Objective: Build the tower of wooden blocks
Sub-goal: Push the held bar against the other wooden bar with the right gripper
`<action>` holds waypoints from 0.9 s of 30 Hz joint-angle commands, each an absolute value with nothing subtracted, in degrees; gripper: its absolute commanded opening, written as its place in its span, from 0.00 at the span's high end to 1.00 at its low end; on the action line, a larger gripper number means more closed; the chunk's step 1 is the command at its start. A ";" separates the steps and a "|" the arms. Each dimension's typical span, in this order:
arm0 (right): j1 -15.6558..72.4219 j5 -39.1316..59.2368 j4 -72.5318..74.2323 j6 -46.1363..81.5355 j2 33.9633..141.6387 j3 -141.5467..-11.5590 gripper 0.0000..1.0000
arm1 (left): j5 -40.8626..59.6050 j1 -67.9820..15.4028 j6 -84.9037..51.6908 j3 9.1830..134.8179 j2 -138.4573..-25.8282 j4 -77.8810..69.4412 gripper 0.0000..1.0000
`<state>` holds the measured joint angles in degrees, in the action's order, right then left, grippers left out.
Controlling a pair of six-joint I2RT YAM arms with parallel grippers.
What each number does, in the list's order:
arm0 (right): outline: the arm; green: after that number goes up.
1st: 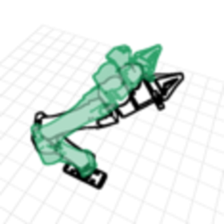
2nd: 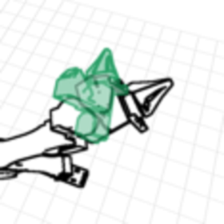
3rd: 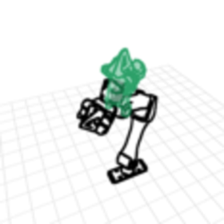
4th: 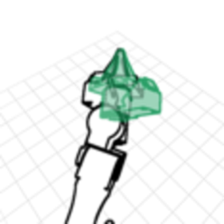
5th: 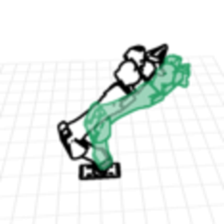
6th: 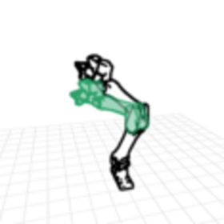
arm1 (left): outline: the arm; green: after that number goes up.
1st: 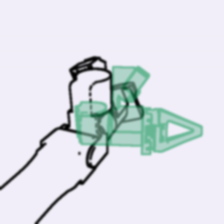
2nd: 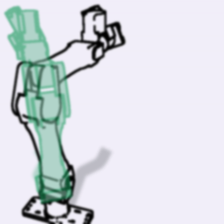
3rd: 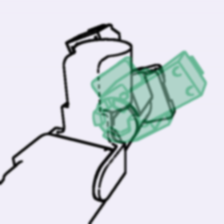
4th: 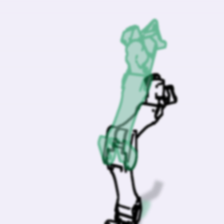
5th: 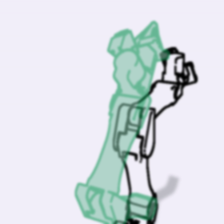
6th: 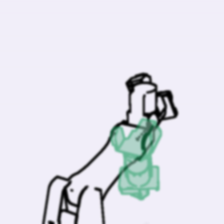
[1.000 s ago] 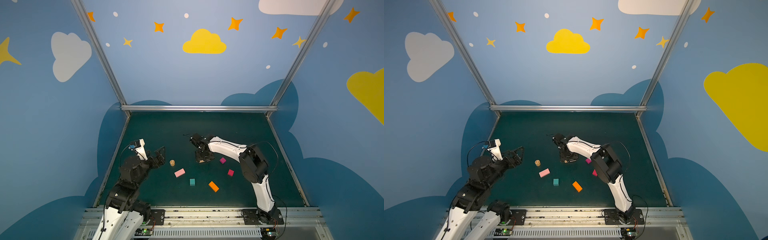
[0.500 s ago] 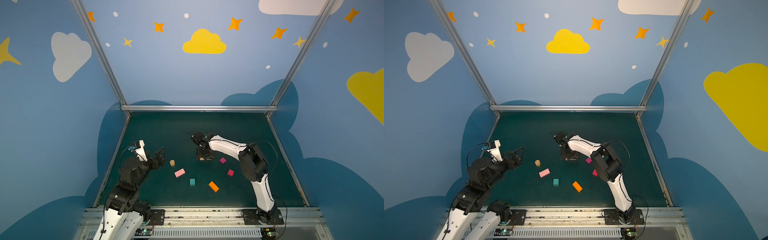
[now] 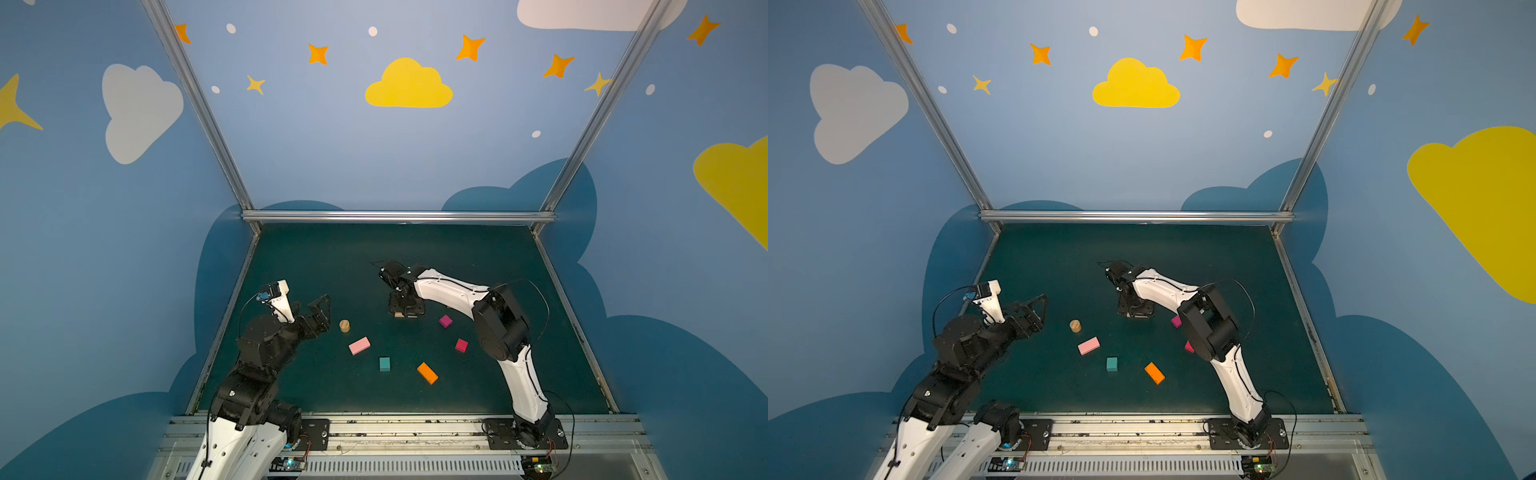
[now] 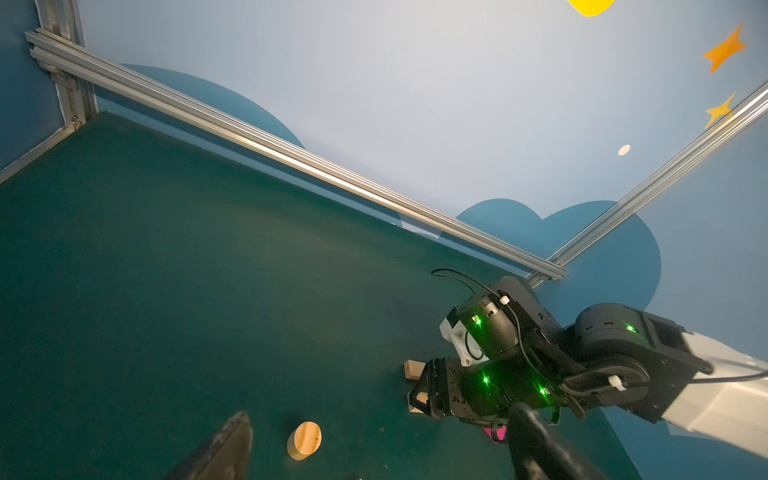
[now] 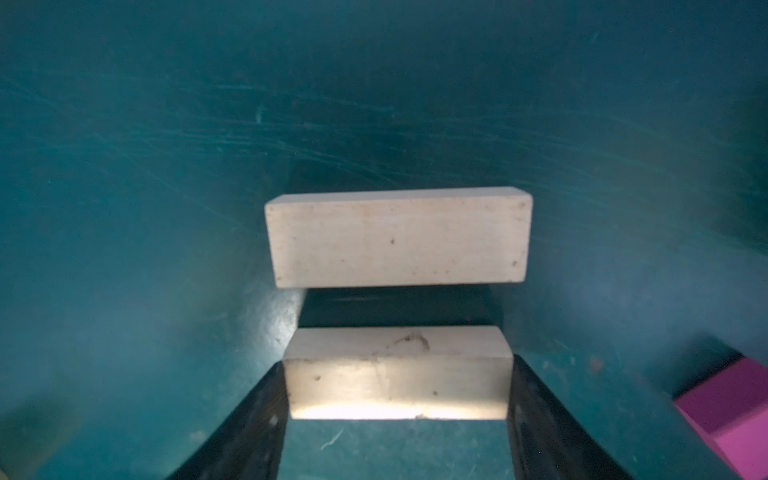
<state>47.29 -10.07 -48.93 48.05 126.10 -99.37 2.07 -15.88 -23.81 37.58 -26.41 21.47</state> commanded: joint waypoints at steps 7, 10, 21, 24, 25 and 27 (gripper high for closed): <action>46.24 -13.18 -50.84 49.48 128.41 -101.50 0.37 | 1.59 -15.95 -22.85 37.00 -26.12 20.30 0.05; 45.91 -13.68 -50.84 49.25 128.46 -101.60 0.37 | 1.50 -16.00 -22.79 37.00 -26.10 20.26 0.05; 45.58 -13.07 -50.54 48.97 128.89 -102.61 0.36 | 1.43 -16.00 -22.84 36.77 -26.20 20.11 0.05; 45.65 -12.52 -50.54 49.02 129.34 -103.13 0.36 | 1.49 -16.00 -22.82 36.76 -26.35 20.04 0.05; 45.64 -12.50 -50.54 49.01 129.38 -103.23 0.36 | 1.49 -16.00 -22.79 36.82 -26.38 19.93 0.05; 45.70 -12.43 -50.54 49.03 129.57 -103.36 0.36 | 1.57 -16.01 -22.81 36.80 -26.39 20.02 0.05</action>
